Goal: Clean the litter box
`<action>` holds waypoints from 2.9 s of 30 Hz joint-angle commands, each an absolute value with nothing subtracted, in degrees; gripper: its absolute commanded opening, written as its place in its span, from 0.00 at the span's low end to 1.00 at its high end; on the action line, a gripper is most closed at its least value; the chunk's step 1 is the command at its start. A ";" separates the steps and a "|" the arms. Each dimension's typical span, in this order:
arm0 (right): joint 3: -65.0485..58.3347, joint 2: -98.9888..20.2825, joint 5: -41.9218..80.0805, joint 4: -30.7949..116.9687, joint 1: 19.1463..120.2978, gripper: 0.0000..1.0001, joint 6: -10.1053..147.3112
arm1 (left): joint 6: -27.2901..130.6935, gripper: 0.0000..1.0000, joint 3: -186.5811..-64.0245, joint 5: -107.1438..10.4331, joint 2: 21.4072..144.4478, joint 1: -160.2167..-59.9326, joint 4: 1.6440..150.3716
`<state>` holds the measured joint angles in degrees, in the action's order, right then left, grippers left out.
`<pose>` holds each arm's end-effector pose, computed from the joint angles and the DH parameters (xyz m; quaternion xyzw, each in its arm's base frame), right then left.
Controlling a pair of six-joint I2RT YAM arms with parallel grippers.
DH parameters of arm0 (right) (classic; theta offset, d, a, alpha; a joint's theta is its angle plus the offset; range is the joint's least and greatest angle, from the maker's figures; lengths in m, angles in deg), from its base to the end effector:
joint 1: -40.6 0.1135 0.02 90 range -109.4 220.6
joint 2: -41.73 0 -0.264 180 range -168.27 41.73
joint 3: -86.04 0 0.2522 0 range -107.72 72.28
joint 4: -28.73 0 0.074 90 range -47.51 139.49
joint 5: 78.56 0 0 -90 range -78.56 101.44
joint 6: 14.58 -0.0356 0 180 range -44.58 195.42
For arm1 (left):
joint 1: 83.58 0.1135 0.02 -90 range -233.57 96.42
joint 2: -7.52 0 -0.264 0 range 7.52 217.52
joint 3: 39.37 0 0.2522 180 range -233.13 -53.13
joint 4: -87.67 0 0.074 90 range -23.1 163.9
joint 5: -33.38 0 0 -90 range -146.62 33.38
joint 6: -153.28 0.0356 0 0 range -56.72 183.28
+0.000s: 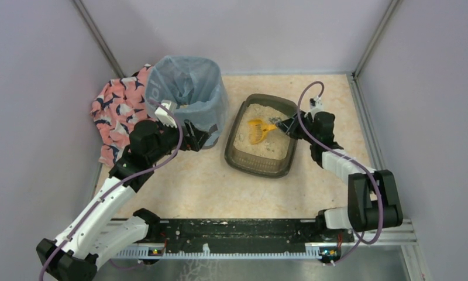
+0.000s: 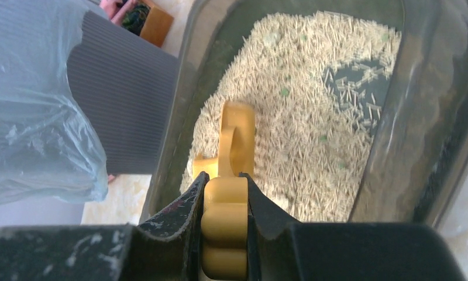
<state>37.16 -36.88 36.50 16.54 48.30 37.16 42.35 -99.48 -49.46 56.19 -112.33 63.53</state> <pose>0.2836 0.0536 0.2152 0.0838 0.7934 0.3864 0.4628 0.1728 -0.0998 0.3377 0.0921 0.7750 -0.3061 0.5452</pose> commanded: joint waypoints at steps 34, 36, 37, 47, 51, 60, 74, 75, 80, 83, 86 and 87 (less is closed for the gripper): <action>54.96 -34.62 36.35 -4.85 49.46 0.00 14.73 | 41.97 0.99 -99.47 -46.78 57.32 -112.10 66.05; 54.50 -34.28 38.29 -4.33 46.44 0.00 14.86 | 41.85 0.99 -99.45 -46.58 57.56 -112.13 66.27; 54.21 -34.15 38.81 -3.58 45.38 0.00 15.20 | 41.78 0.99 -99.45 -46.53 57.64 -112.13 66.33; 53.63 -37.16 45.47 -10.10 40.86 0.00 12.26 | 41.93 0.99 -99.72 -47.79 57.66 -112.14 65.88; 53.64 -38.87 48.60 -15.84 37.43 0.00 8.76 | 42.01 0.99 -99.97 -48.07 57.95 -112.13 65.75; 52.15 -37.38 52.62 -14.79 31.68 0.00 9.90 | 42.01 0.99 -100.28 -48.46 57.55 -112.14 65.22; 57.09 -48.38 57.74 -41.14 27.34 0.00 -2.38 | 41.73 0.99 -101.32 -47.90 58.01 -112.14 65.13; 56.92 -49.47 58.11 -42.54 27.90 0.00 -2.89 | 41.81 0.99 -101.31 -48.06 58.05 -112.11 65.04; 56.93 -52.34 58.38 -45.02 27.51 0.00 -3.42 | 41.09 0.99 -101.41 -48.06 58.10 -112.14 65.09; 57.03 -51.85 58.77 -44.91 27.16 0.00 -3.40 | 40.87 0.99 -101.35 -47.85 58.47 -112.09 65.28; 56.82 -50.99 58.18 -41.93 26.62 0.00 -1.15 | 40.88 0.99 -101.61 -47.85 58.54 -112.14 65.24; 56.30 -51.10 58.91 -41.79 27.73 0.00 -0.70 | 40.86 0.99 -101.45 -47.76 58.48 -112.12 65.39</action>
